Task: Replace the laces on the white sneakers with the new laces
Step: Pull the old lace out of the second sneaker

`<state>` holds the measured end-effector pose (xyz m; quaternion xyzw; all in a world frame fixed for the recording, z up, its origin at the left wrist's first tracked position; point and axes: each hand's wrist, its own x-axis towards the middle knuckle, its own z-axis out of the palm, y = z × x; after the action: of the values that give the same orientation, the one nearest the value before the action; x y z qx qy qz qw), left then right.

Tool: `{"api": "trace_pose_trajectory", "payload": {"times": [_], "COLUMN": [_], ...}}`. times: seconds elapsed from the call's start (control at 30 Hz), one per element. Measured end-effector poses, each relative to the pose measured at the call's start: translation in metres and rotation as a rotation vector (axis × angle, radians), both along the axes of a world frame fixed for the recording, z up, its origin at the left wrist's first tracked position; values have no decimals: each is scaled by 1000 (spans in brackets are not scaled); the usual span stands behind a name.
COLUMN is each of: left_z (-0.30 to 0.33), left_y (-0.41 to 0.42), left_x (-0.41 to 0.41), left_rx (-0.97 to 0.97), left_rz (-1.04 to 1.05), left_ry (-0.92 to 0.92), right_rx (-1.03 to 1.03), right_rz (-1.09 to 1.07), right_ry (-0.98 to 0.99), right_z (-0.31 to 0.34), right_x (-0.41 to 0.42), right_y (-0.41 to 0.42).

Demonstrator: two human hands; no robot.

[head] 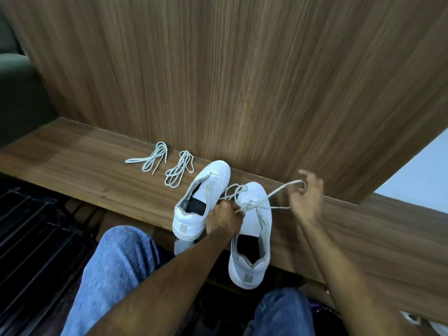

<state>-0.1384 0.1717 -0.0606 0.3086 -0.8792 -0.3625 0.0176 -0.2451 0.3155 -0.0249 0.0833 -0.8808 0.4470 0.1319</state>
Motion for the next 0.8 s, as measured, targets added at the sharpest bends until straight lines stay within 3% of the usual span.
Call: {"api": "trace_pose_trajectory", "payload": {"times": [0.17,0.3,0.4,0.53,0.67,0.73,0.8], "left_z": [2,3,3,1,0,0,-1], "left_y": [0,0,0,-1,0,0,-1], "left_x": [1,2,2,1,1,0,-1], "left_rx": [-14,-8,-5,15,5,0,-1], "left_rz": [-2,-11,-4,0,0,0,5], "left_ry": [-5,-6,0,6,1,-6,-15], "right_rx": [632,851,660,-30,-518,-503,-267], "right_rz": [325,376,377,244,94,42,35], "right_ry": [-33,-25,-64,-218,-100,-16,-1], "right_z": [-41,-57,-65,-44,0,10,7], "right_x": [20,29,21,16,8,4,2], "right_y": [-22,-41,-41,-29,-9,-2,-1]}}
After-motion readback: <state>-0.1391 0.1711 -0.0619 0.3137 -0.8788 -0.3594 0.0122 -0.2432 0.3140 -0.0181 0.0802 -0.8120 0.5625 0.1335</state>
